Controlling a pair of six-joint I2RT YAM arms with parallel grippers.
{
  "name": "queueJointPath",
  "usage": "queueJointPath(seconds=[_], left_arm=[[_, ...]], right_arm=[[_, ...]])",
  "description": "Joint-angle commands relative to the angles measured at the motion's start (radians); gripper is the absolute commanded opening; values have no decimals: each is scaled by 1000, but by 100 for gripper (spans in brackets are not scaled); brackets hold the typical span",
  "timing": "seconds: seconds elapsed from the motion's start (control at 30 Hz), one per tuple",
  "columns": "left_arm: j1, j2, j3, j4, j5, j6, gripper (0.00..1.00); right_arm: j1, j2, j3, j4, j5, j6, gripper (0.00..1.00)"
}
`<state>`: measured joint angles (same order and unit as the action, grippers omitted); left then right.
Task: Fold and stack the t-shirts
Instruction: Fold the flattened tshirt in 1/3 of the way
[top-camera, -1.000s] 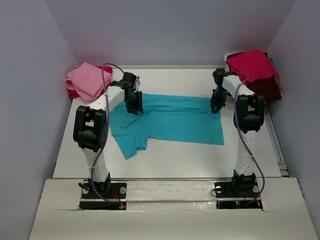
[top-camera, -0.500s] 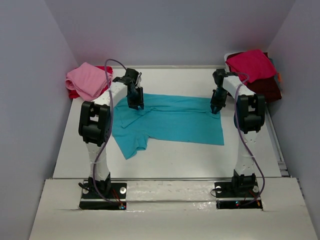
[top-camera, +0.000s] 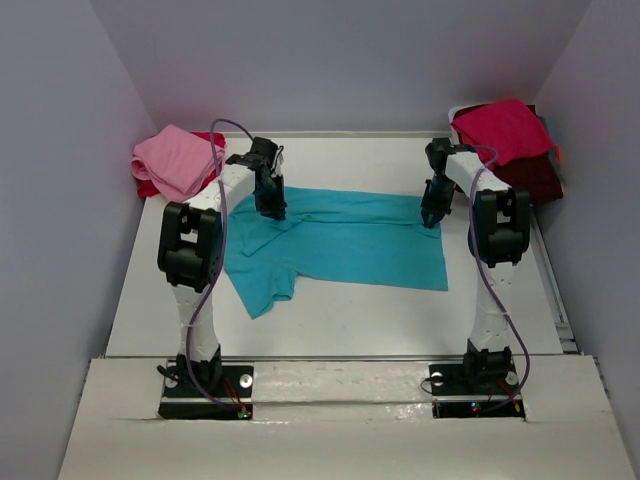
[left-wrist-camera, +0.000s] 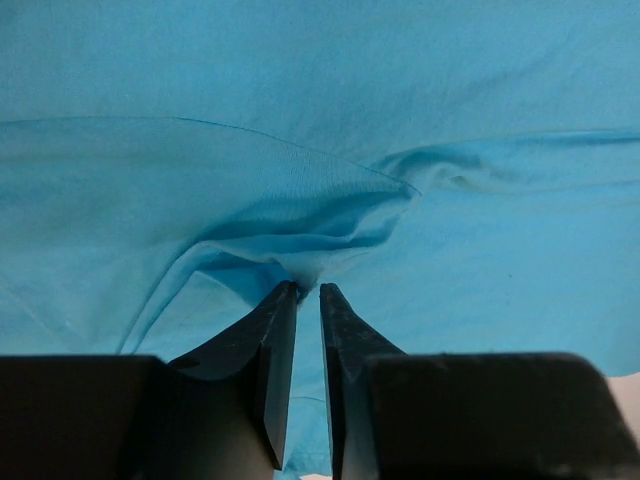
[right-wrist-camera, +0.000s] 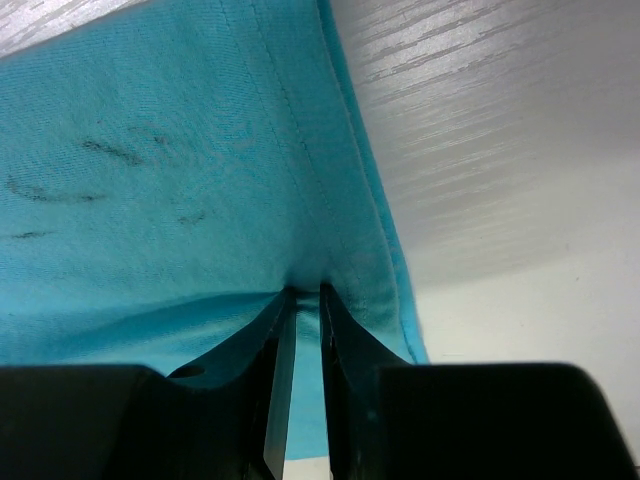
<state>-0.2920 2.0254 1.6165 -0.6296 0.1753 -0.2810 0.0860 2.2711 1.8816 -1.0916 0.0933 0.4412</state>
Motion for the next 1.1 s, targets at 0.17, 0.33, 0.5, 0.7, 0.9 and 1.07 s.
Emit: queueJointPath(seconds=[0.17, 0.33, 0.5, 0.7, 0.9, 1.07], left_arm=[[1, -44, -24, -2, 21, 17, 18], [1, -54, -40, -1, 36, 19, 10], [1, -71, -73, 4, 56, 17, 6], [1, -100, -98, -1, 81, 19, 6], [-19, -128, -116, -15, 108, 29, 6], [-51, -137, -124, -21, 147, 35, 6]], right_arm=[[-3, -24, -18, -4, 11, 2, 21], [-3, -25, -27, -1, 11, 4, 21], [-3, -27, -27, 1, 14, 4, 21], [-3, -24, -27, 1, 11, 5, 21], [-3, -21, -27, 1, 8, 7, 21], [-3, -19, -22, 2, 6, 7, 21]])
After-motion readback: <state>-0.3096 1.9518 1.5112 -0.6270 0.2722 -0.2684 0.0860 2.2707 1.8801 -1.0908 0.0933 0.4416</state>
